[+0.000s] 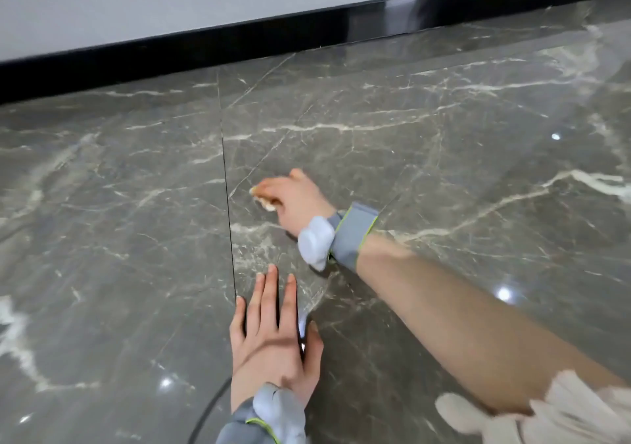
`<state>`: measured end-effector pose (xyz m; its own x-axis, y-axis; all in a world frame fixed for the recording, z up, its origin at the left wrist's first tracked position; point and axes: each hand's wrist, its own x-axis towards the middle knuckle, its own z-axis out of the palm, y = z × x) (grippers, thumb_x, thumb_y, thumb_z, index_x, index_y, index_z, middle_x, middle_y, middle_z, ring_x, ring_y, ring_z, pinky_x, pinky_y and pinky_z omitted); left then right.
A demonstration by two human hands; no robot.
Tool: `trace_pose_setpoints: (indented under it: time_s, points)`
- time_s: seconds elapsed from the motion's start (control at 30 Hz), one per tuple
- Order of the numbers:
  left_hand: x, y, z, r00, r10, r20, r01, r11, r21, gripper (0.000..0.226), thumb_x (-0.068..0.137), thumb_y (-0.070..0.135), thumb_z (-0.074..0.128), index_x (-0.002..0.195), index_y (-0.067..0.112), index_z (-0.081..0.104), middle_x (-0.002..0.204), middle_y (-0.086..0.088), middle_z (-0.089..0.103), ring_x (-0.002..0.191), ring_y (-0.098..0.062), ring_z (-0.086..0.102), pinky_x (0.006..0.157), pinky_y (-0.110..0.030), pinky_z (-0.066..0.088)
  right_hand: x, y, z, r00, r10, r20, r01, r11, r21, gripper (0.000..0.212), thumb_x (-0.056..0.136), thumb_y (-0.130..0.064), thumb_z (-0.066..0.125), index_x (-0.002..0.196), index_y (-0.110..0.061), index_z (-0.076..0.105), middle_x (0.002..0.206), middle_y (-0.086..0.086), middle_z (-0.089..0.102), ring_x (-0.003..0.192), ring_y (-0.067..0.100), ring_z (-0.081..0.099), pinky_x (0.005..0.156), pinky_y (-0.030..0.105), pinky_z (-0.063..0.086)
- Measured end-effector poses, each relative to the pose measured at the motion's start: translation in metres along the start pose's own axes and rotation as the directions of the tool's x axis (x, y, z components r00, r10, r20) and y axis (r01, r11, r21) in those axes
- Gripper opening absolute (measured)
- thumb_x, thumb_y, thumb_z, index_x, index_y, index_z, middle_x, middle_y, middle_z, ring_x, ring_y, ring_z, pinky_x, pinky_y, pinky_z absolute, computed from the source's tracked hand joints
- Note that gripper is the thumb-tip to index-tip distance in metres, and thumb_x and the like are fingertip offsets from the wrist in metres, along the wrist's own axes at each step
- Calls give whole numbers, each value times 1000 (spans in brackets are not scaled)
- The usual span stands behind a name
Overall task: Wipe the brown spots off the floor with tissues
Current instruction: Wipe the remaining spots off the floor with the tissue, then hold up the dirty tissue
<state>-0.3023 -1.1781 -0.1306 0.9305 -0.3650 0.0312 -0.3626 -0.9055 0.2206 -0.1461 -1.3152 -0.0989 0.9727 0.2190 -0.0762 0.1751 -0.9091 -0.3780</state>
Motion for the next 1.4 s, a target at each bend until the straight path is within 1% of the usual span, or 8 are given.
trace_pose_setpoints:
  time_s: [0.13, 0.3, 0.4, 0.73, 0.87, 1.0, 1.17, 1.4]
  points:
    - [-1, -1, 1, 1000, 15, -2, -15, 999, 33, 66, 77, 42, 37, 134, 10, 46, 146, -14, 39, 134, -23, 28, 109, -39, 11, -91, 1, 2, 980, -197, -10, 196, 967, 166, 45, 76, 3, 44, 116, -9, 63, 124, 6, 61, 111, 19, 56, 89, 21, 22]
    - [-7, 4, 4, 999, -13, -51, 15, 999, 38, 63, 83, 43, 33, 136, 11, 47, 147, -12, 37, 136, -20, 24, 110, -41, 13, -198, 103, -28, 852, 428, -301, -390, 903, 181, 46, 75, -5, 42, 111, -19, 66, 118, 1, 65, 112, 18, 58, 90, 4, 19]
    - [-9, 6, 5, 999, -18, -47, 19, 1000, 16, 64, 84, 44, 31, 136, 11, 46, 148, -12, 35, 137, -22, 26, 111, -40, 10, -229, 104, -25, 772, 505, -386, -497, 858, 128, 52, 70, -6, 36, 112, -10, 66, 118, 9, 64, 105, 31, 59, 80, 16, 23]
    - [-11, 4, -5, 999, -27, 24, 26, 998, 55, 77, 82, 59, 15, 148, 19, 21, 157, -5, 9, 144, -18, 3, 113, -35, -5, -265, -6, 39, 928, 214, -304, -188, 976, 113, 53, 70, -4, 32, 112, -6, 64, 114, 7, 66, 89, 20, 53, 81, 12, 29]
    - [16, 1, -25, 935, -76, 348, 121, 987, -109, 72, 90, 59, 38, 149, 23, 16, 158, -2, 2, 144, -18, -1, 114, -33, -3, -291, -39, 40, 949, 222, -223, -190, 969, 156, 54, 69, 15, 44, 115, -6, 63, 118, 6, 65, 86, 10, 41, 82, 23, 39]
    - [7, -19, -108, 821, -152, 551, 290, 942, -172, 86, 68, 66, 36, 142, 24, 36, 147, -7, 37, 133, -27, 36, 109, -34, 28, -307, -86, 0, 916, 400, -15, -384, 887, 256, 48, 81, 10, 45, 120, -13, 60, 126, 2, 60, 107, 26, 53, 100, 23, 36]
    - [-88, -47, -238, 837, -166, 521, 335, 909, -248, 40, 92, 29, 51, 132, 23, 49, 134, -6, 46, 122, -25, 46, 95, -23, 32, -272, -176, -98, 754, 657, 4, -565, 645, 514, 26, 86, -5, 56, 105, -16, 70, 107, 8, 62, 86, 10, 52, 71, -5, 30]
    - [-158, -107, -459, 812, -386, 439, 559, 732, -389, 24, 86, 9, 58, 108, 12, 65, 110, -6, 59, 99, -19, 58, 84, -20, 38, -187, -375, -249, 846, 510, 152, -462, 562, 686, 18, 84, -10, 60, 96, -18, 71, 92, 7, 63, 67, 12, 52, 61, 7, 39]
